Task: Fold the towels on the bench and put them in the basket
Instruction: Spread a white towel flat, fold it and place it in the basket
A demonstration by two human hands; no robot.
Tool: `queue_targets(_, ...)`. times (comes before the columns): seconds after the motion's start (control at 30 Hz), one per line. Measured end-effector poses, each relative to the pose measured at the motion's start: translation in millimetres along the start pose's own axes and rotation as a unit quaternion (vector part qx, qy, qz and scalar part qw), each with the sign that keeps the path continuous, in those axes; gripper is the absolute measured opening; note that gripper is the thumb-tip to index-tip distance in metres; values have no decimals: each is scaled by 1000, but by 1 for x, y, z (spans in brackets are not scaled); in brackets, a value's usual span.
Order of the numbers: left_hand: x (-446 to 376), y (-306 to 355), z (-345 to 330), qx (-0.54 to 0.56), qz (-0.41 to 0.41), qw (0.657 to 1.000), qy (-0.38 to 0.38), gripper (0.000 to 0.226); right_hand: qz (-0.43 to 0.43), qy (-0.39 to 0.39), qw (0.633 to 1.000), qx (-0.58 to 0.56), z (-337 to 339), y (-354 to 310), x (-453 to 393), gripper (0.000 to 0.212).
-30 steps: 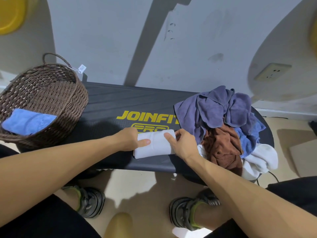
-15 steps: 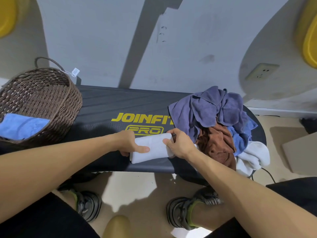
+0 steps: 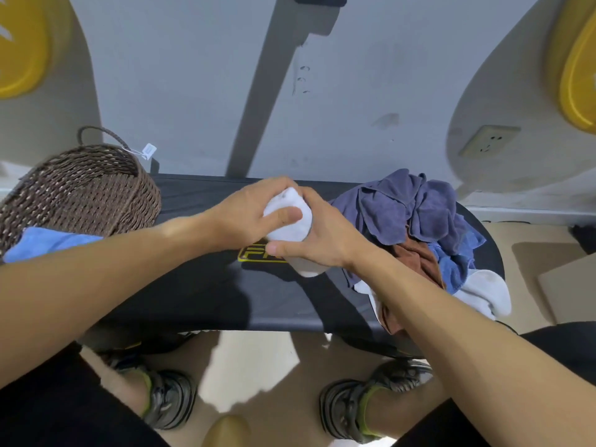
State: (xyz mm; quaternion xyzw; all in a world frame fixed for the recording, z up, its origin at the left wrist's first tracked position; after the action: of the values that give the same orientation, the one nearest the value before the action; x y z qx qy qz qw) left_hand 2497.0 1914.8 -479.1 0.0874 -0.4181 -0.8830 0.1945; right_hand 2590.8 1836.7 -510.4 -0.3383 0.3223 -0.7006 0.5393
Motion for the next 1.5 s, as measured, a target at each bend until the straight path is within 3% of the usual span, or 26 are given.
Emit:
queue_targets(0.1,4,13,27,-8,-10,1000,-15,33,-11,-21,1000,-20,-6,-12,-3,41)
queue_targets(0.17,11,9,48,-5,10,1000,-10,38,8,-38,997,-64,-17,-27,-5,24)
queue_targets(0.3,29,-8,83,-13,13,1000,-2,30,51,-33,997,-57,-39,-57,-15,36)
queue_targets(0.4,40,-24,107,-8,6,1000,14,20,52,-6,998,30,-47,-72,-34,52)
queue_targets(0.5,44,-46,142,-21,26,999,42,17,68,14,993,94,-54,-99,-65,45)
queue_targets(0.67,75,-113,214,44,108,992,47,28,113,-121,979,115,-105,-149,-135,39)
queue_targets(0.8,117,-198,252,98,192,965,149,21,91,-246,958,120,-157,-176,-188,25)
queue_targets(0.9,140,-246,258,117,235,940,218,26,94,-270,938,195,-194,-182,-221,16)
queue_targets(1.03,156,-283,263,96,274,917,273,33,110,-271,916,275,-234,-187,-252,32)
queue_targets(1.17,157,-300,259,34,307,919,244,32,73,-316,891,317,-264,-173,-265,30)
queue_targets(1.27,165,-317,250,20,342,914,217,32,53,-351,877,323,-284,-162,-266,41)
queue_targets(1.5,169,-331,235,-43,414,892,177,46,-1,-373,868,328,-297,-151,-271,28)
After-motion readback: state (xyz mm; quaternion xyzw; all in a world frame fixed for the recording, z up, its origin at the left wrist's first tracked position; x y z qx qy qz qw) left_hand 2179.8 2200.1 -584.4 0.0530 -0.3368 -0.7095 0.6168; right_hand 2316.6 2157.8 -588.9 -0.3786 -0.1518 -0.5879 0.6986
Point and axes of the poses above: each hand's wrist, its own x-axis away from the middle knuckle, its own z-axis out of the back of the hand, y = z × x, the point moved 7 cm from there along -x, towards the middle knuckle, and after that the axes turned 1 degree about z, right-handed, at the moved point
